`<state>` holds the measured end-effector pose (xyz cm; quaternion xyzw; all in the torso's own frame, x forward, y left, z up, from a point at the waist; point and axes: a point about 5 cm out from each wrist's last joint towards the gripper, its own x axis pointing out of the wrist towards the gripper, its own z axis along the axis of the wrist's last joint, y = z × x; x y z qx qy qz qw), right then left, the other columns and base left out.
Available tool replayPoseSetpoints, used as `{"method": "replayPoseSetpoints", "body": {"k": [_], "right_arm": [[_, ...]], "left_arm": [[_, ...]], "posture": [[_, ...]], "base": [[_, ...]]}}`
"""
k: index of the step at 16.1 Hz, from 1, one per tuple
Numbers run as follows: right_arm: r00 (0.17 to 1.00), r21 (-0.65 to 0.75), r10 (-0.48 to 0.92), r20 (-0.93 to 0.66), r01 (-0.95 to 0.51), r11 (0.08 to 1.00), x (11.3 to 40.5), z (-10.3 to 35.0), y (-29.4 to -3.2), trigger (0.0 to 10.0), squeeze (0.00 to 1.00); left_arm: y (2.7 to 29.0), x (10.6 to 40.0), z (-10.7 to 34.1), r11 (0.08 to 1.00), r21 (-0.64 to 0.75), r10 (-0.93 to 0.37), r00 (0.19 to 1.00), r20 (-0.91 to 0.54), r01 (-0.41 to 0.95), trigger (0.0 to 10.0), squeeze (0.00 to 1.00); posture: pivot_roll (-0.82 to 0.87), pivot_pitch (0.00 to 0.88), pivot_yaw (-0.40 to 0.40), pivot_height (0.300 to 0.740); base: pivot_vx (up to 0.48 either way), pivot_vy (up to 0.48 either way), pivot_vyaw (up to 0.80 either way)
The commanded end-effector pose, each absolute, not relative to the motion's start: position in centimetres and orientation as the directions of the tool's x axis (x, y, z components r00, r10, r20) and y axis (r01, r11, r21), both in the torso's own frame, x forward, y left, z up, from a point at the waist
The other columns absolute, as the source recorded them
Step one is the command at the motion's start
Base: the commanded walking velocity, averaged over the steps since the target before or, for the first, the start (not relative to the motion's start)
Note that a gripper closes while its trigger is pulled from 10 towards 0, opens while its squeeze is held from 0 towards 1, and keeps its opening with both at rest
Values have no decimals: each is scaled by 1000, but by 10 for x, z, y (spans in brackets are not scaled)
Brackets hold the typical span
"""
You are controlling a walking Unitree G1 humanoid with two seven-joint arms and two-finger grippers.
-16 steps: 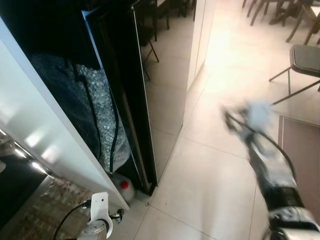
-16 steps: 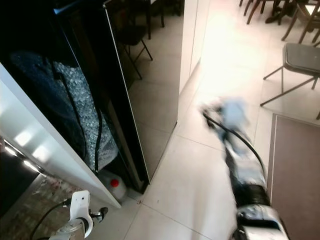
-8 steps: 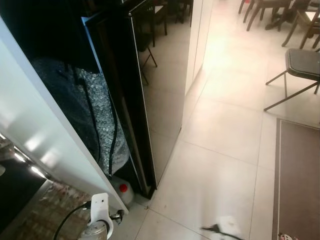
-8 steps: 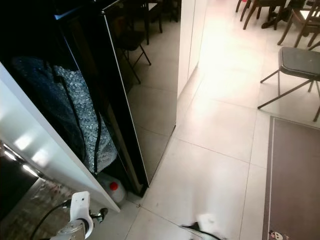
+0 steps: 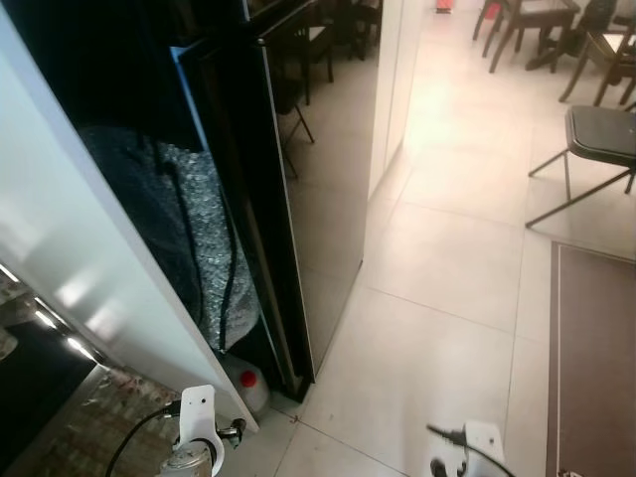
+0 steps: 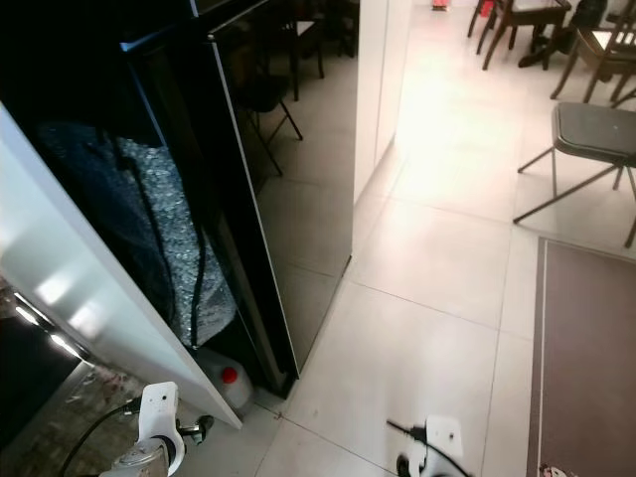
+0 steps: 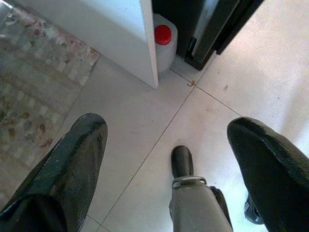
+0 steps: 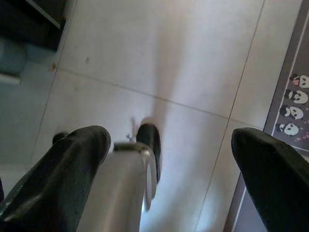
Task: Restocking fridge
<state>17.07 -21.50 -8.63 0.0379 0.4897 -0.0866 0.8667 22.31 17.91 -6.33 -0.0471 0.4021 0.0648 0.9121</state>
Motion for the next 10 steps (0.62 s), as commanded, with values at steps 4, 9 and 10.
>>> {"method": "replayPoseSetpoints", "body": {"k": [4, 9, 10], "right_arm": [[502, -37, -133, -855, 198, 979, 173, -85, -219, 10000, 0], [492, -38, -124, -862, 180, 983, 173, -88, -204, 10000, 0], [492, -41, -123, -862, 174, 984, 173, -88, -204, 10000, 0]], "left_arm": [[180, 221, -65, 987, -50, 61, 648, -759, -151, 10000, 0], [181, 223, -64, 991, -37, 56, 647, -761, -129, 10000, 0], [181, 223, -64, 992, -32, 55, 647, -760, -122, 10000, 0]], "posture": [[-113, 61, 99, 740], [-106, 82, 107, 740], [-108, 87, 108, 740]], "base": [[0, 0, 0], [0, 0, -705], [0, 0, -731]]}}
